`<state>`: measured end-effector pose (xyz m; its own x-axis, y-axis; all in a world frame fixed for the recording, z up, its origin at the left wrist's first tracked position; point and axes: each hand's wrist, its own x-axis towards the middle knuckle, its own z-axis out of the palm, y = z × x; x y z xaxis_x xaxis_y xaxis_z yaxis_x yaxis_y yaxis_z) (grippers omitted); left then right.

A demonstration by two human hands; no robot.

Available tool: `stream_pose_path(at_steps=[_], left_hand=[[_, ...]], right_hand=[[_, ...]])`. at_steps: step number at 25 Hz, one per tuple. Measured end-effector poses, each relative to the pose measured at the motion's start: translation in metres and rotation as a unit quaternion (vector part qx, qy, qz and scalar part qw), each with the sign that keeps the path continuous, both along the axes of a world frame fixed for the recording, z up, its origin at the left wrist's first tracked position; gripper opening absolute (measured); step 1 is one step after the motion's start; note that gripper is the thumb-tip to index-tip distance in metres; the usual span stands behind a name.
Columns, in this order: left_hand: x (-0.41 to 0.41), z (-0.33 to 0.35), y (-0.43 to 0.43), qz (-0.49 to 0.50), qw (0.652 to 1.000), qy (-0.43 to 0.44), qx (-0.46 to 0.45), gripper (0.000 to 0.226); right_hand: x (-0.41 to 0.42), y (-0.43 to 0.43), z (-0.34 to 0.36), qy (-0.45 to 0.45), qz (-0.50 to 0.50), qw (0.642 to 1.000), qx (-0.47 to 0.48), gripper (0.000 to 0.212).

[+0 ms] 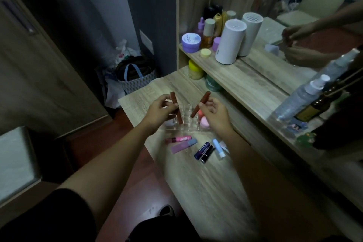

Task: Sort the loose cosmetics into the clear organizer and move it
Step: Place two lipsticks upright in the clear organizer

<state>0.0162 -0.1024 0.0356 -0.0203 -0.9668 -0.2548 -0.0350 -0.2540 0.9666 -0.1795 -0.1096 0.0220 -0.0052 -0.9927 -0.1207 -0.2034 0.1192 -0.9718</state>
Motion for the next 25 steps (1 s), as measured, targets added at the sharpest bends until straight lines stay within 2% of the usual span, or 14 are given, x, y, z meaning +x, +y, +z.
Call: stream_pose_path(at_steps=[2,5,7,9,15,19,25], left_hand=[[0.004,-0.001,-0.009,0.013,0.997,-0.059,-0.038,0.012],[0.005,-0.004,-0.026,0.031,0.982,-0.159,-0.094,0.003],[0.005,-0.009,-0.035,0.022,0.961,-0.243,-0.13,0.014],[0.003,-0.013,-0.039,0.008,0.946,-0.287,-0.149,0.02],[0.002,-0.03,-0.05,-0.049,0.934,-0.321,-0.147,0.02],[-0.002,-0.039,-0.053,-0.078,0.922,-0.347,-0.152,0.02],[-0.002,-0.042,-0.057,-0.075,0.927,-0.337,-0.146,0.024]], right_hand=[[0.007,-0.008,0.001,0.018,0.0,1.0,-0.013,0.023],[0.016,-0.019,-0.004,0.016,0.0,1.0,-0.021,0.021],[0.021,-0.026,-0.012,0.02,-0.003,1.0,-0.014,0.019],[0.026,-0.03,-0.018,0.051,-0.011,0.999,-0.014,0.018],[0.039,-0.036,-0.035,0.161,-0.01,0.986,-0.03,0.026],[0.042,-0.039,-0.043,0.157,0.003,0.988,0.004,0.029],[0.042,-0.044,-0.047,0.159,0.017,0.987,0.017,0.026]])
